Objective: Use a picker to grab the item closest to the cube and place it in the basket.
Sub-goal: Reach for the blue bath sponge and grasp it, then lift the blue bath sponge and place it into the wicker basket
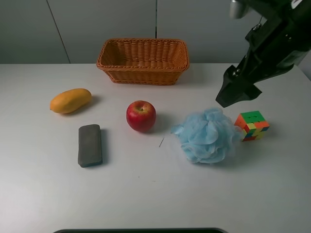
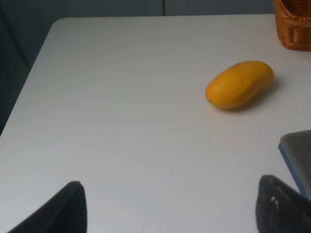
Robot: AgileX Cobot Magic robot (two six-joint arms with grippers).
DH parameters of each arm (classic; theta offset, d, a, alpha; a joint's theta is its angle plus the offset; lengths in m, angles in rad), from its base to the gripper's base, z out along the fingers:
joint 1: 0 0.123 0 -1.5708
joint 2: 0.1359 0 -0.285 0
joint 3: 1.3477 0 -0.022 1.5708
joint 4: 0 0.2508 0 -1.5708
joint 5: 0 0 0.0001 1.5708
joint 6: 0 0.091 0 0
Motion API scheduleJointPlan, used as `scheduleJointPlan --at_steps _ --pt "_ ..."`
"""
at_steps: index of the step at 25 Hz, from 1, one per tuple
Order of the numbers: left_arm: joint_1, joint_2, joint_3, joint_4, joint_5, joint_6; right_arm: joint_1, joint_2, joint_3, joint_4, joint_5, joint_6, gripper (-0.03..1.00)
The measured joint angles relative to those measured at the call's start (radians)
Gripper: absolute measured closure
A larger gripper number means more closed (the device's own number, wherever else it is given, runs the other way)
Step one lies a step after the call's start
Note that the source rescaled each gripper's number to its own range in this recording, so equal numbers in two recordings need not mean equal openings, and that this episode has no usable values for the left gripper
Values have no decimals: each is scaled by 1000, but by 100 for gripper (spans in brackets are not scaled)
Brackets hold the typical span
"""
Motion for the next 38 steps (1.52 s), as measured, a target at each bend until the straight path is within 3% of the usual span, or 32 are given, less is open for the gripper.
scheduleJointPlan --at_steps 9,22,24,26,27,38 --pt "0 0 0 0 0 0 84 246 0 5 -59 -11 -3" --pt "0 0 0 0 0 0 86 549 -6 18 -241 -14 -2" --pt "0 0 0 0 0 0 86 574 -8 18 -249 -14 16" --pt "0 0 0 0 0 0 86 581 -8 15 -253 -10 58" --pt "0 0 0 0 0 0 86 581 -8 15 -253 -10 69" --pt "0 0 0 0 0 0 86 537 -16 14 -235 -7 72"
